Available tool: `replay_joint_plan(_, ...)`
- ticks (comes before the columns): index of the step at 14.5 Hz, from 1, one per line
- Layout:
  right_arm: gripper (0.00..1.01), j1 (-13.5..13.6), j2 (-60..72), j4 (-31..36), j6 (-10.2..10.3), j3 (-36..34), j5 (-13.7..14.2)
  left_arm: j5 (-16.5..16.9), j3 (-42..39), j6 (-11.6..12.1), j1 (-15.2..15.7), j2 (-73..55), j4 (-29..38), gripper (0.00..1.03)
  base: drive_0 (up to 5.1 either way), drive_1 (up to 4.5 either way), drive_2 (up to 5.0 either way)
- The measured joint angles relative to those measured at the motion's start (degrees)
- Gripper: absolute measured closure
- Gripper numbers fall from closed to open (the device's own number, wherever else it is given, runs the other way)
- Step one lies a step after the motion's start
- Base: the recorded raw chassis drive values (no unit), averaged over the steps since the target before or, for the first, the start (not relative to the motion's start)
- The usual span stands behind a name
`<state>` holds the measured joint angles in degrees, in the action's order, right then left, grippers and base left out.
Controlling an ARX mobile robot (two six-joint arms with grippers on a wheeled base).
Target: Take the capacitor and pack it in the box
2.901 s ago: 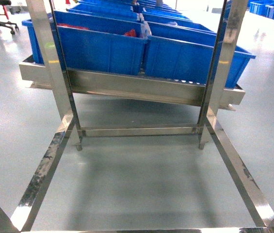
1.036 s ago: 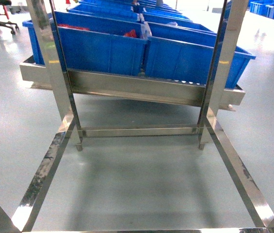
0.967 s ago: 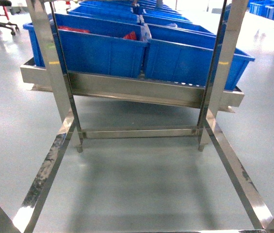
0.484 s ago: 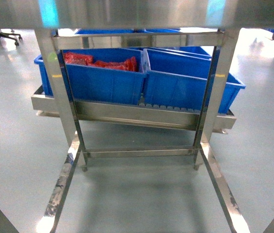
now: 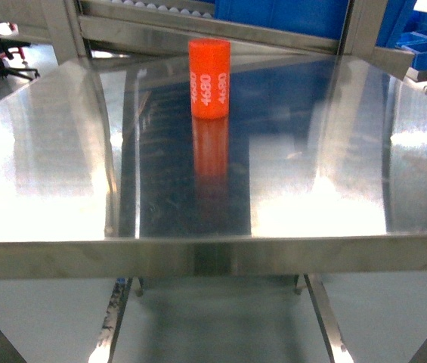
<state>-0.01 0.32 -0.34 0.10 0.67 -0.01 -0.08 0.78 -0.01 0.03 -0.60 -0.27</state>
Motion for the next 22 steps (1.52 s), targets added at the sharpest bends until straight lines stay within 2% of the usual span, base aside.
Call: replay_joint_plan(22, 0.03, 0.00, 0.00, 0.07, 0.04, 0.00, 0.02, 0.04, 0.00, 0.04, 0.00, -0.02, 0.02, 0.05, 0.0, 0.00, 0.0)
